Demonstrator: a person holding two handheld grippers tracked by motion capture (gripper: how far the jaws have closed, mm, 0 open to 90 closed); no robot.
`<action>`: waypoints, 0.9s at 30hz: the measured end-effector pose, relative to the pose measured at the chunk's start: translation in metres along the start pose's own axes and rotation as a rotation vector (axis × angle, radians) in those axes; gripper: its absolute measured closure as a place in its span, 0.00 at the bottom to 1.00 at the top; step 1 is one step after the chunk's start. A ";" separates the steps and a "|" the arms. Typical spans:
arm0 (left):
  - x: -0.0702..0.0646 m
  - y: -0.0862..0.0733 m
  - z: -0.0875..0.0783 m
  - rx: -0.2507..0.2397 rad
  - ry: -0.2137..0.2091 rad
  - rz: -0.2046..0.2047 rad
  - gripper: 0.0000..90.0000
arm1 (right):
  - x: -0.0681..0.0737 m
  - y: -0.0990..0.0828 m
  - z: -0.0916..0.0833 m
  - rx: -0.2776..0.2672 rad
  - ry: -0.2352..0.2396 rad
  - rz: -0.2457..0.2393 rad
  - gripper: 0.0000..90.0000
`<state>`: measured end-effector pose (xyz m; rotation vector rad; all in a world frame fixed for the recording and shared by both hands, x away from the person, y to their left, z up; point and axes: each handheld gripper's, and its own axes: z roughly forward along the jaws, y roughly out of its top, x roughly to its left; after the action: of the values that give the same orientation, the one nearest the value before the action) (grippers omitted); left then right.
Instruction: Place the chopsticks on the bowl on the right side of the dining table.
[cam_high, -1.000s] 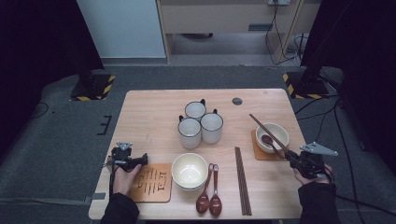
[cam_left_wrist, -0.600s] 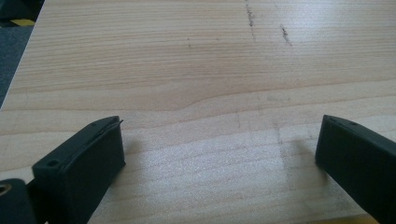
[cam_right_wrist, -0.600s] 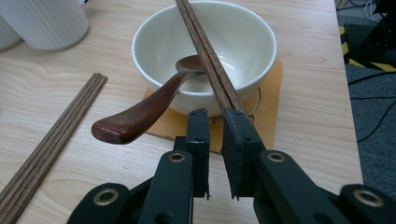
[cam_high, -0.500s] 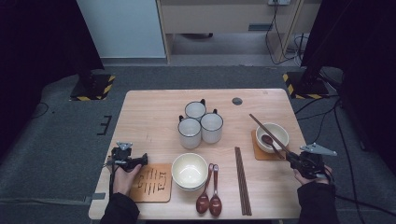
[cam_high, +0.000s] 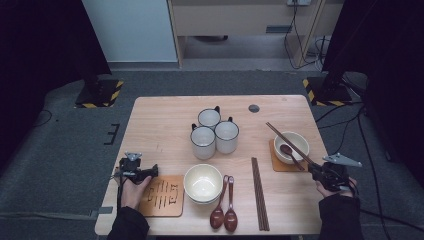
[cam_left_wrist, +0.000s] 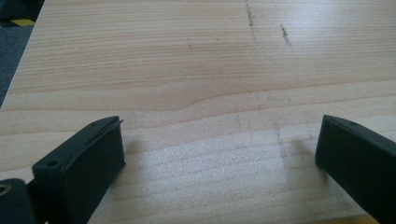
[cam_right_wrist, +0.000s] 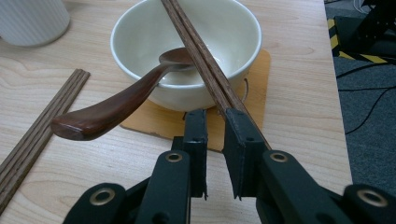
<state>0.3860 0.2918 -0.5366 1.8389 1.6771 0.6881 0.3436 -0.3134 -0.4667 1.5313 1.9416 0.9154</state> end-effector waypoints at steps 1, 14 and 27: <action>0.000 0.000 0.000 0.000 0.000 0.001 0.00 | -0.001 0.000 0.000 0.001 -0.003 0.000 0.88; 0.000 0.000 0.000 0.000 0.000 0.000 0.00 | -0.004 -0.001 0.000 -0.007 -0.024 0.006 0.87; 0.000 0.000 0.000 0.000 0.000 0.000 0.00 | -0.007 -0.001 0.001 -0.011 -0.039 0.014 0.86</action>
<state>0.3860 0.2918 -0.5367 1.8388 1.6766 0.6885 0.3457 -0.3200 -0.4683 1.5475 1.8974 0.8938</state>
